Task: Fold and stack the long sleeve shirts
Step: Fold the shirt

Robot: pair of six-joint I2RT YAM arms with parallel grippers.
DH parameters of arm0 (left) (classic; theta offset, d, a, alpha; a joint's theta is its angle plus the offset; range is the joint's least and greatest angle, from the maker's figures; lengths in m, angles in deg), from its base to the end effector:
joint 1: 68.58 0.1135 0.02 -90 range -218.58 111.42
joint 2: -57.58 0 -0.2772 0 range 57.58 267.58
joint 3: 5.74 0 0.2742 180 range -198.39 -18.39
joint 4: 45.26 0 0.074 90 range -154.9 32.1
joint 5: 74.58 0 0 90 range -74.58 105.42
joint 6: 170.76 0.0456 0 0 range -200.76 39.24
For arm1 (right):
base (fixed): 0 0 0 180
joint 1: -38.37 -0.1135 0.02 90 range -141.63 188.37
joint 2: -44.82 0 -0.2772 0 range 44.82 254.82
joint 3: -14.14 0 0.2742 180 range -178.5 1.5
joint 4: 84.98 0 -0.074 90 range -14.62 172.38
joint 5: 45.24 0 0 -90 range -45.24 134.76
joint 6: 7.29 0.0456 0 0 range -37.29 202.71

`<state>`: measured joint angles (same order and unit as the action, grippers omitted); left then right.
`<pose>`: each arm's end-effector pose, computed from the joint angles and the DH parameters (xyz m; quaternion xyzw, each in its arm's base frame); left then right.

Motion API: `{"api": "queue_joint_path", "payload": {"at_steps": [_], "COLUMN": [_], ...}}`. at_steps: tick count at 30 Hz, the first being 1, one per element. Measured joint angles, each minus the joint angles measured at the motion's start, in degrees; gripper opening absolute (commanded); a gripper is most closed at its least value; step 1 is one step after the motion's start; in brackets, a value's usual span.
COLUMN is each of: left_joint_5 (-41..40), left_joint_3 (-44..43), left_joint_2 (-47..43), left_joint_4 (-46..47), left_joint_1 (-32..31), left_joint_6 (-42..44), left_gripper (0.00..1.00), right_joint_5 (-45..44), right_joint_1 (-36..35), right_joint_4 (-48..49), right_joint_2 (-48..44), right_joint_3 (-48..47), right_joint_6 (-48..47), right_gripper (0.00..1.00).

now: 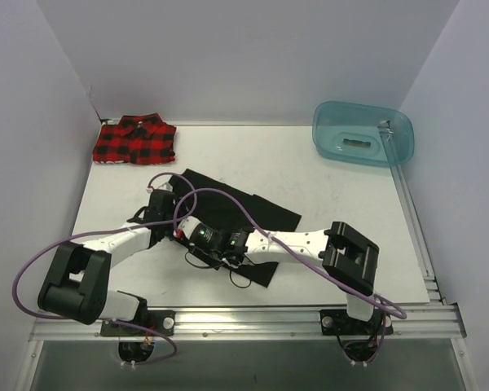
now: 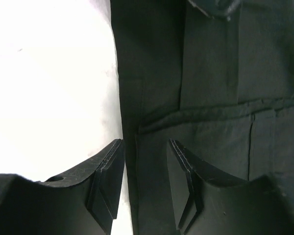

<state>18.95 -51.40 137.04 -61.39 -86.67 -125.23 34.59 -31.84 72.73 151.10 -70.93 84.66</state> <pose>0.2597 -0.0878 0.1420 -0.2040 0.9167 -0.2025 0.2776 0.1564 0.4109 0.1985 -0.4845 0.7772 0.1657 0.3657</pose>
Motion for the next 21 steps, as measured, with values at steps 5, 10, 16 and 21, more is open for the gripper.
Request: {"api": "queue_joint_path", "payload": {"at_steps": [5,10,16,21], "left_joint_5": [0.61,1.11,1.51,1.53], "left_joint_3": [0.46,0.7,0.85,0.85], "left_joint_2": [0.0,-0.04,-0.15,-0.15], "left_joint_4": [1.16,1.49,1.57,1.57], "left_joint_1": [0.28,0.63,0.96,0.96], "left_joint_6": [-0.31,-0.37,-0.37,-0.37], "left_gripper": [0.64,0.64,0.64,0.64], "right_joint_5": [-0.63,-0.83,-1.2,-1.18], "right_joint_1": [0.0,0.0,-0.02,-0.02], "right_joint_4": [0.46,0.44,0.42,0.37], "right_joint_2": [2.1,4.22,4.31,4.17], "right_joint_3": [-0.26,-0.26,-0.35,-0.35], "right_joint_6": [-0.7,-0.81,-1.2,-1.33], "right_gripper": [0.37,0.32,0.02,0.0]}}
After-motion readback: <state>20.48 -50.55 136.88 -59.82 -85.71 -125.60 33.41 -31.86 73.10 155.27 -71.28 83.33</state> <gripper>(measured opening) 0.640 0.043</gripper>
